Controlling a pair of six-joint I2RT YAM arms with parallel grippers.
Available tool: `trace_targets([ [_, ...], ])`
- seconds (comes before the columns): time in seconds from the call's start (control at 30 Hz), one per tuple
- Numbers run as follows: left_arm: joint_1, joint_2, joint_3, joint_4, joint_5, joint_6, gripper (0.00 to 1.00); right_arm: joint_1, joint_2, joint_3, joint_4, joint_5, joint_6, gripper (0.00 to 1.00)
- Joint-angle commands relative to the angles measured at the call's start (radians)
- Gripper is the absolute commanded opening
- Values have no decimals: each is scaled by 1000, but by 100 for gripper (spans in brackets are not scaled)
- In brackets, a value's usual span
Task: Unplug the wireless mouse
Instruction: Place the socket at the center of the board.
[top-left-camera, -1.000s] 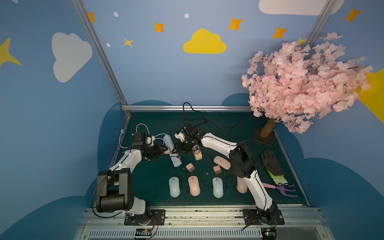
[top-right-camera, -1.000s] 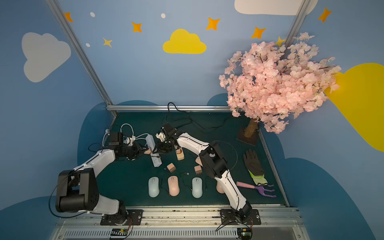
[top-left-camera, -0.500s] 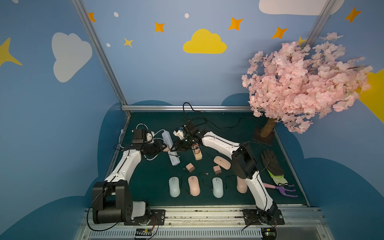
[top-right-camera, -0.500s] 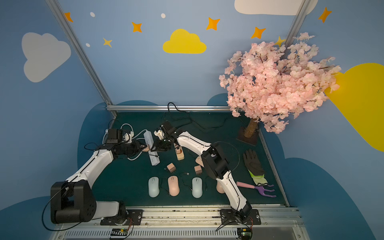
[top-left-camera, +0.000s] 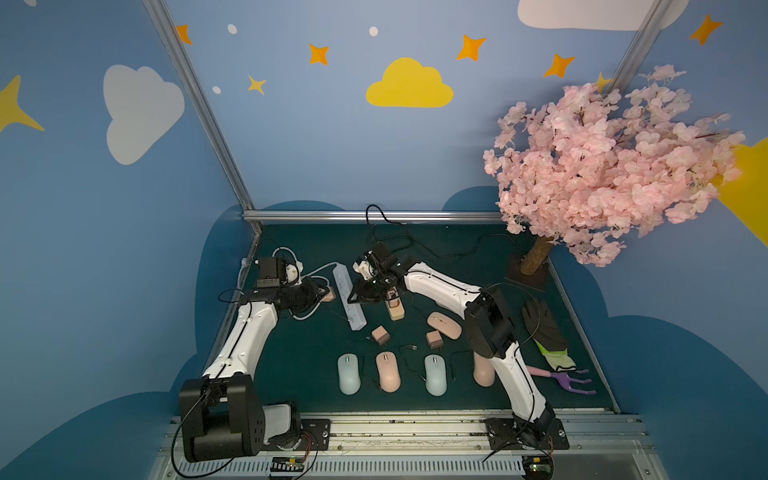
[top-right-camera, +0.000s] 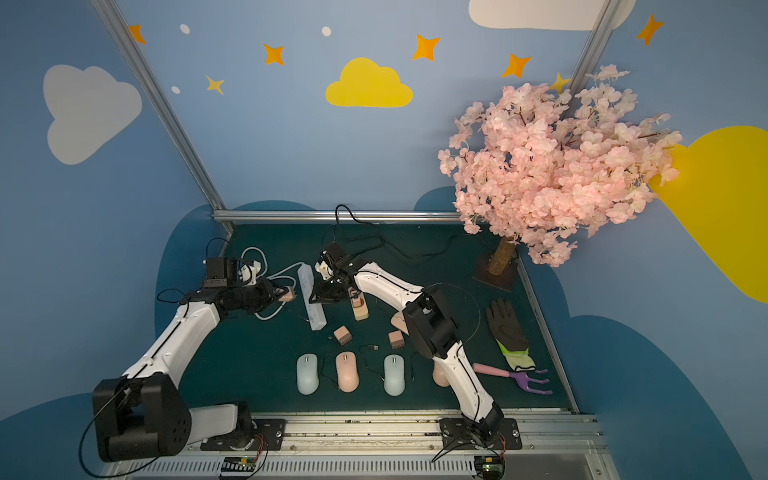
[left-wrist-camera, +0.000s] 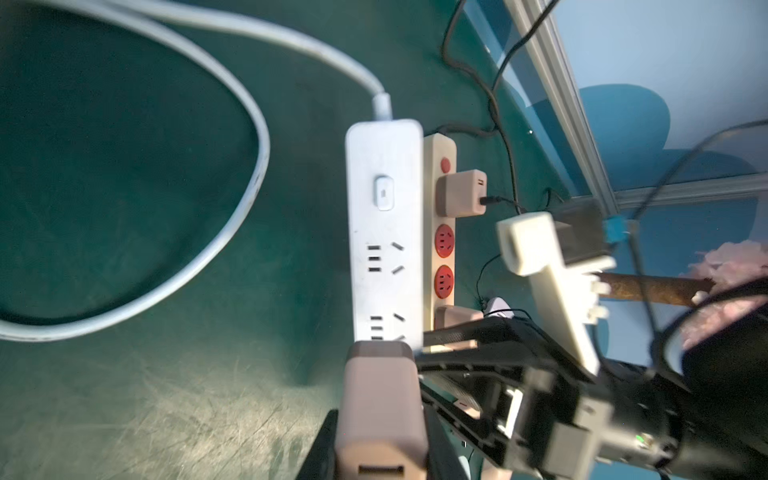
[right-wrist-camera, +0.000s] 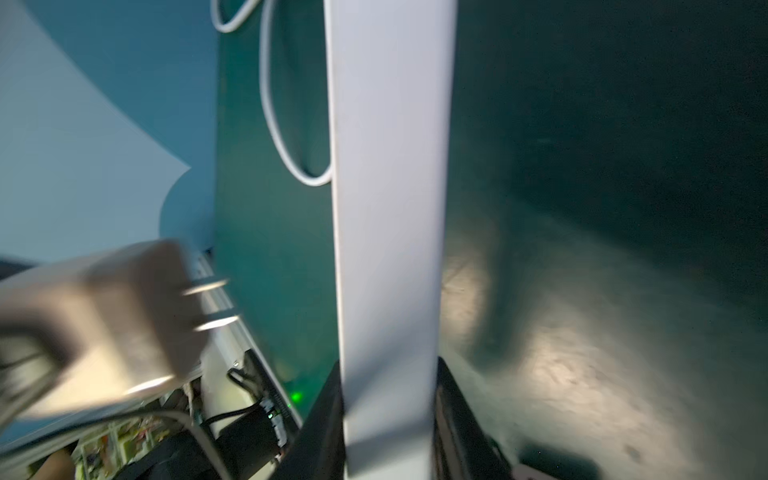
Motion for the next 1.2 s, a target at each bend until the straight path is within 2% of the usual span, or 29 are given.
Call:
trace_targets([
  [0.0,-18,-41,66,-70,-57,61,4,-16,5,19,-58,78,-9,0],
  [0.17,92,-60,-31,77,133,-62,4,-21,-8,-4,-8,46,12,0],
  [0.33,98,-112,-37,41,79,-50,4,-22,-9,8,8,26,30,0],
  [0.63,102,-297,-64,-77,-59,-55,4,2,27,8,85,13,114,0],
  [0.8,99,-365,-89,-122,-30,-78,4,15,108,88,93,-5,142,0],
  [0.97,97,-406,-100,-147,3,-72,4,29,193,191,77,-28,141,6],
  [1.03,96,-411,-100,-144,19,-74,4,30,216,221,66,-29,139,11],
  [1.17,91,-413,-98,-129,62,-66,4,29,219,228,59,-20,126,49],
])
